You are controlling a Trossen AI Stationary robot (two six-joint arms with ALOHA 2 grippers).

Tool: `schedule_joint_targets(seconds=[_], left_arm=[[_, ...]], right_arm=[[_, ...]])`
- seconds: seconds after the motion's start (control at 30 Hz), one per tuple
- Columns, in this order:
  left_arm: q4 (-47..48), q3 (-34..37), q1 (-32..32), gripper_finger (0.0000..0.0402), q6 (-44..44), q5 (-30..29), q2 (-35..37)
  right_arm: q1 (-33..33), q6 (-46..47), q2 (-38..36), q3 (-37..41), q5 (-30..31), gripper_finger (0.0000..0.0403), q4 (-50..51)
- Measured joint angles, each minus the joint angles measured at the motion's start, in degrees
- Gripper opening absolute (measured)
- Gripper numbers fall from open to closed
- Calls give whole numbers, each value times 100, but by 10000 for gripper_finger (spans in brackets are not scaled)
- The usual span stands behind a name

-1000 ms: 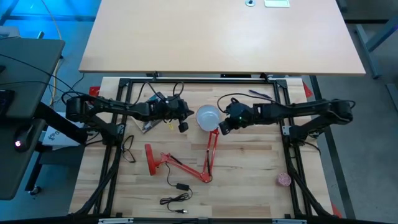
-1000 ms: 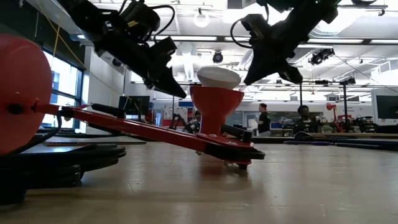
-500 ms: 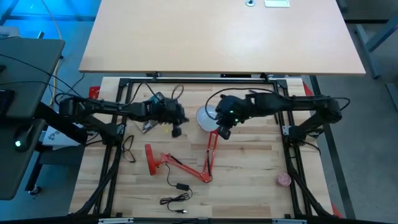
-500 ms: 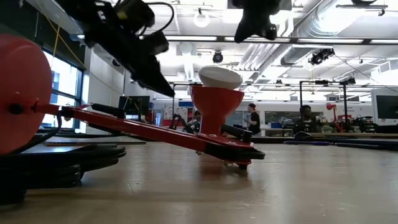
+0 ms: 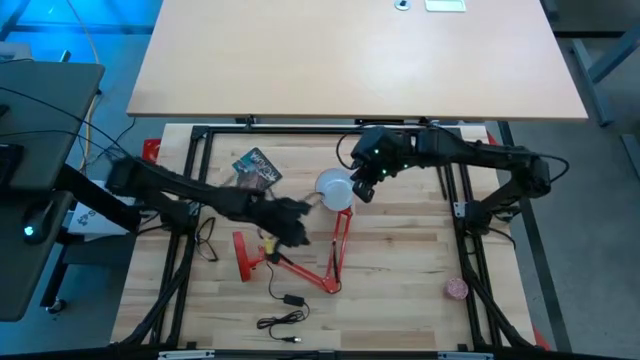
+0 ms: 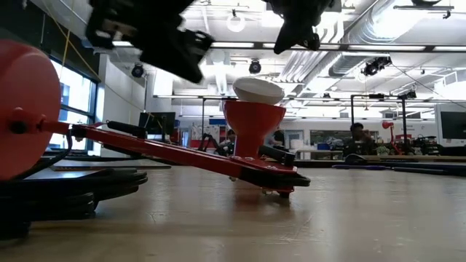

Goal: Screw lightbulb
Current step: Insert the lightbulb into the red lamp

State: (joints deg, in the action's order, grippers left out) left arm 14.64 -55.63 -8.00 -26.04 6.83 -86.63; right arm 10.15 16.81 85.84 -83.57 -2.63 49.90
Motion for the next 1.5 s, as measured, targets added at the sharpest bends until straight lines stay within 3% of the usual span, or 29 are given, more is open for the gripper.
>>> schedule_joint_targets(seconds=[0.13,0.27,0.63,0.7,0.8,0.87,1.23,1.5], left_arm=[[165,-890,-180,0,-627,202,-1008],[276,-1630,-302,0,-603,373,-1715],[884,-2513,-658,0,-861,72,-2618],[928,-2510,-703,0,-1000,-129,-2707],[916,-2514,-607,0,-647,-765,-2696],[898,-2514,-422,0,-377,-889,-2614],[1090,-2494,541,0,-83,-894,-2561],[1206,-2528,229,0,137,-593,-2317]], right_arm=[[177,-346,-2,2,-228,0,5],[332,-744,-34,2,-300,0,22],[837,-1332,-130,2,-817,0,42],[896,-1385,-130,2,-861,0,35],[931,-1354,-130,2,-892,0,4],[931,-1278,-130,2,-899,0,5],[931,-1085,-130,2,-918,0,12],[942,-1081,-130,2,-916,0,-39]])
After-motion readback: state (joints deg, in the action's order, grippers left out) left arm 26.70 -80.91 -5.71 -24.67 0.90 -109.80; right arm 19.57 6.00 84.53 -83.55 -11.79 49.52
